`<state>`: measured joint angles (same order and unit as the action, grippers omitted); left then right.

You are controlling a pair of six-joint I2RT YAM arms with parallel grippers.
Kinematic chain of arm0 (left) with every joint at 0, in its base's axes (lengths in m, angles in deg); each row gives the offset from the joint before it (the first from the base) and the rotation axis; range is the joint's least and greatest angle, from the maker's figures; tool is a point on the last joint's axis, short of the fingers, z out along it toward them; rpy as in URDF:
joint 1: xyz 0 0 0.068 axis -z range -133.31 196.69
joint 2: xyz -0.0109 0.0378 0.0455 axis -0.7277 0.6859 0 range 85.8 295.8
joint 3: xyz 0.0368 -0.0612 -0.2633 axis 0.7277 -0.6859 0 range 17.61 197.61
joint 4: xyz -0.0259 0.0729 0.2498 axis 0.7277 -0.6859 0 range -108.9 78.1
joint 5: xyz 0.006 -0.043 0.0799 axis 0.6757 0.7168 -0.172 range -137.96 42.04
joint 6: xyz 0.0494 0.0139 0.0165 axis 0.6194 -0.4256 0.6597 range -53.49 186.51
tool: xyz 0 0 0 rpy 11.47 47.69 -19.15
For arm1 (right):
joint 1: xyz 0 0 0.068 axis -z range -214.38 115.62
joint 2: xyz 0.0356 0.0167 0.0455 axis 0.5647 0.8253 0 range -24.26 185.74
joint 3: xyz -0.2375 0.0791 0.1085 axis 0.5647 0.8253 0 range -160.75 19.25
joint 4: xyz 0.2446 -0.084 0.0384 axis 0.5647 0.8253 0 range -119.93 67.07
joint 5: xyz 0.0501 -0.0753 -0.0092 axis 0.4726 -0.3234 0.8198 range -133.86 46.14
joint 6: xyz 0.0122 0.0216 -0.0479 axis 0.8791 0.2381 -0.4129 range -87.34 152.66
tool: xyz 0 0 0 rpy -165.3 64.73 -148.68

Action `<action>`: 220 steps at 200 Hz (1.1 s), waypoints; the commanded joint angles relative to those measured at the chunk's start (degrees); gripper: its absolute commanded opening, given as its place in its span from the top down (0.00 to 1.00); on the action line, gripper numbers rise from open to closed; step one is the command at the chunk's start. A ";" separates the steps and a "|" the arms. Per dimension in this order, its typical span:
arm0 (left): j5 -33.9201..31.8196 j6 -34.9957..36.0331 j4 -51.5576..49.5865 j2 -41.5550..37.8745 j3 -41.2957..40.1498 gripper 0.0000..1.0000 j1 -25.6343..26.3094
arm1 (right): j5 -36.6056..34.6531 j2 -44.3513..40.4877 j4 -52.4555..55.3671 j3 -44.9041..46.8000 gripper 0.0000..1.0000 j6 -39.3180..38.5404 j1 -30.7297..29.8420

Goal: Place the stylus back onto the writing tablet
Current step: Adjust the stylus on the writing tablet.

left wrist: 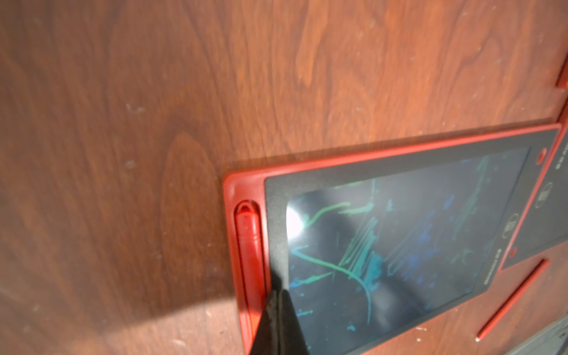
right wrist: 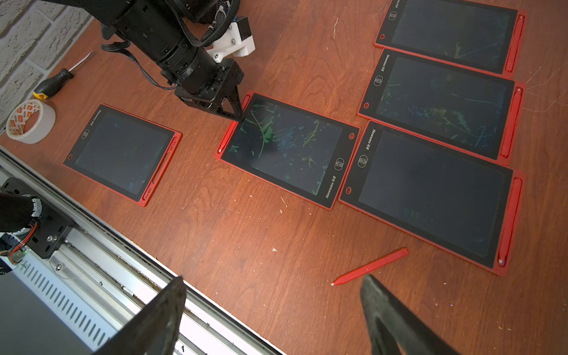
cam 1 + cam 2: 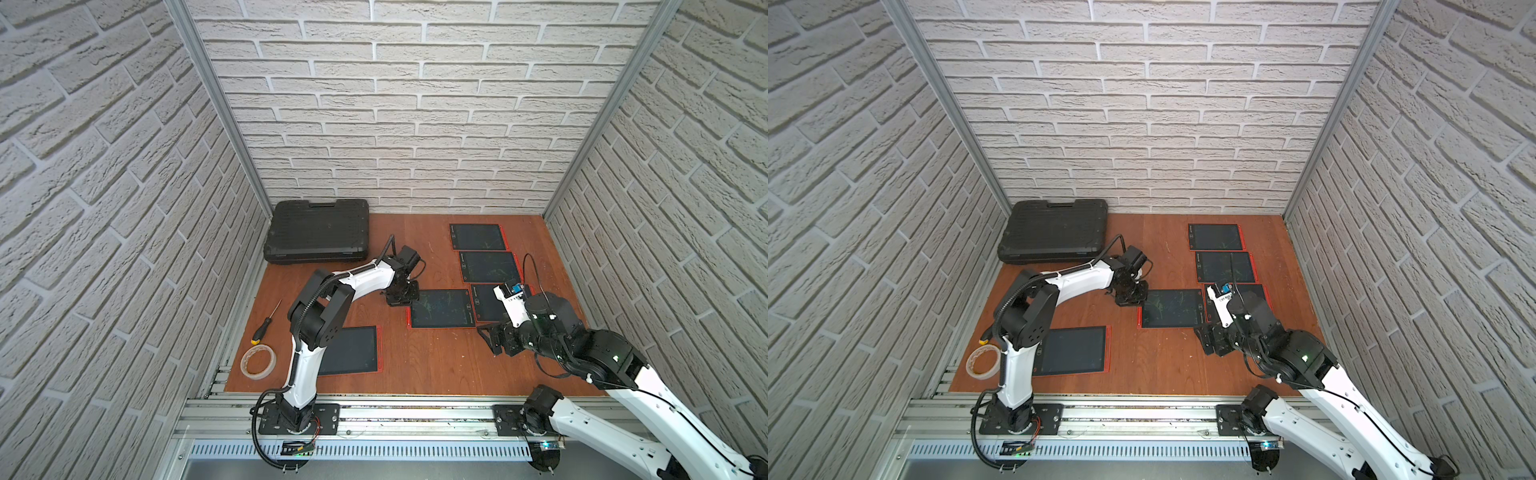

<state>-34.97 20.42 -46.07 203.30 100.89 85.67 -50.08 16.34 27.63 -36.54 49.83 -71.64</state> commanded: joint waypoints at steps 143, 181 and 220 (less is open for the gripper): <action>-0.69 1.00 -2.56 0.22 0.81 1.00 0.23 | -0.34 0.02 -2.49 0.51 0.12 0.19 -0.21; -0.90 0.78 -2.84 1.00 0.75 1.00 0.59 | -0.46 0.00 -2.30 0.59 0.12 0.23 -0.21; -2.23 1.12 -4.81 1.40 0.68 1.00 0.72 | -0.45 0.04 -2.36 0.59 0.12 0.20 -0.20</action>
<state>-36.26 21.47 -48.01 203.03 100.96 85.93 -50.08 16.41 27.46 -36.54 49.83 -71.64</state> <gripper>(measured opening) 0.047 0.881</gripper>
